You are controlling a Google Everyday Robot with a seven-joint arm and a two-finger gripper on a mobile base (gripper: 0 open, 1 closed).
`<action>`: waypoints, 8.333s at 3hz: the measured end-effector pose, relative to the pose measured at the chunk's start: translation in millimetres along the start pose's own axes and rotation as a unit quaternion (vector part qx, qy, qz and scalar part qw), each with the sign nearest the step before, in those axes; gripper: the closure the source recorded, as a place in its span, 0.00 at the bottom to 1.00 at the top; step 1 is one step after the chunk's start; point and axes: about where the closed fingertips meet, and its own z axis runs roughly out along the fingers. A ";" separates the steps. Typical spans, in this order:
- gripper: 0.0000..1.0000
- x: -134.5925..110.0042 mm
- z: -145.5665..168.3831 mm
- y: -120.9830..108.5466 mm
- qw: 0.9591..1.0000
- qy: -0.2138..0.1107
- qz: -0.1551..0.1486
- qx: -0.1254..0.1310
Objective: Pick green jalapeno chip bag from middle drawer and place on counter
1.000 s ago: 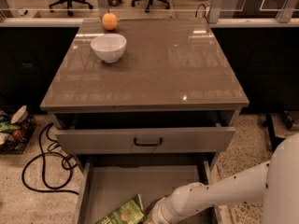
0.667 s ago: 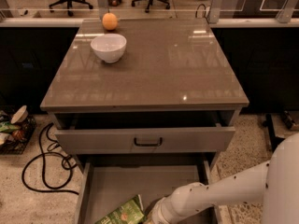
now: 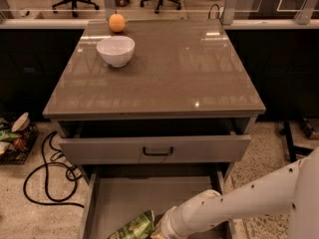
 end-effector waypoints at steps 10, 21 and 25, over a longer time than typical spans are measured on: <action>0.00 -81.5 -134.4 6.2 0.987 0.015 -0.074 0.143; 1.00 -42.2 58.9 -25.7 0.995 0.016 0.014 0.098; 1.00 -114.5 -14.2 -5.7 0.991 -0.059 -0.091 0.082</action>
Offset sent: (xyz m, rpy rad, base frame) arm 0.0043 -0.0103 0.2166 -0.1987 -0.3987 -0.0266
